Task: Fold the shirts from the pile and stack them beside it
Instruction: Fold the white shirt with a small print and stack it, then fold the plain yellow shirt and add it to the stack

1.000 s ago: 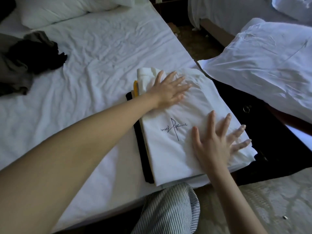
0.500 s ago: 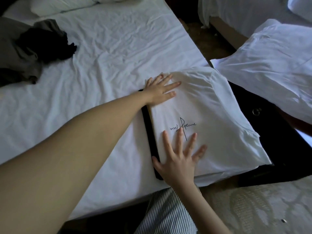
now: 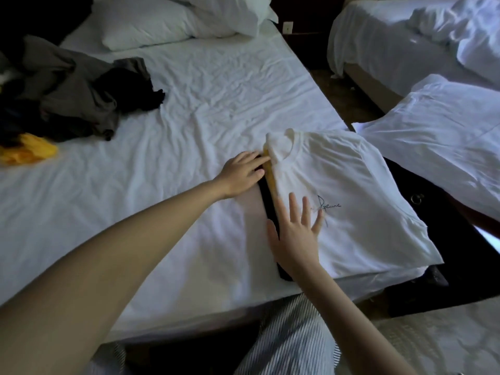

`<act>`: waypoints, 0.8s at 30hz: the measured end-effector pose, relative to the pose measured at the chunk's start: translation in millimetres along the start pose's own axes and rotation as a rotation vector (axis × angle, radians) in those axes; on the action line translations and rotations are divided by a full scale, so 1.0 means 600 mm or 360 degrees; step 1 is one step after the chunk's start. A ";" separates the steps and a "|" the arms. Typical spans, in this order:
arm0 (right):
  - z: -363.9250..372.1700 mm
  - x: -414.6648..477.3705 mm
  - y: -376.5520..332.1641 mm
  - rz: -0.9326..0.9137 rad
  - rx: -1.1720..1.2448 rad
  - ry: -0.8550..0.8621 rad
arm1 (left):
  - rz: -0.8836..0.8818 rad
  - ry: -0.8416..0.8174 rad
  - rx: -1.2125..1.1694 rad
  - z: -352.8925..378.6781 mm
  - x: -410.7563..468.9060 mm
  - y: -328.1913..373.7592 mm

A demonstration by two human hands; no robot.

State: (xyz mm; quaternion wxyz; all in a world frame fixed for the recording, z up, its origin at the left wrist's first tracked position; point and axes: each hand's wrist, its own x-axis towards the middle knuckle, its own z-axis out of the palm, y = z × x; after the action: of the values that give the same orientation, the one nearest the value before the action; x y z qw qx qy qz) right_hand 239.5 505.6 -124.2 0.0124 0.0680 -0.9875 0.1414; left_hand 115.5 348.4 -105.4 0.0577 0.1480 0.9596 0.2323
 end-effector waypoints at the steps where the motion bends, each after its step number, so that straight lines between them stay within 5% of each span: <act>1: -0.002 0.008 -0.018 -0.0051 -0.0047 0.0006 | -0.0017 -0.0009 -0.0002 -0.012 -0.018 -0.016; 15: 0.052 0.110 -0.247 -0.0661 0.0113 -0.0287 | -0.0657 0.0139 -0.0190 -0.097 -0.244 -0.303; 20: 0.116 0.139 -0.313 -0.0735 0.0025 -0.0376 | -0.1092 0.0756 -0.0582 -0.081 -0.311 -0.416; 24: 0.176 0.159 -0.347 -0.0746 -0.0003 -0.0454 | -0.1087 0.1175 -0.0750 -0.077 -0.322 -0.457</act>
State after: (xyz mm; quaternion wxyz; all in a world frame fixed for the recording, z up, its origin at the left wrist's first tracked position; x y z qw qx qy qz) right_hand 173.3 265.5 -163.7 -0.0942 0.3138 -0.9368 0.1226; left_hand 220.3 36.2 -183.3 -0.1788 -0.2795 0.8317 0.4451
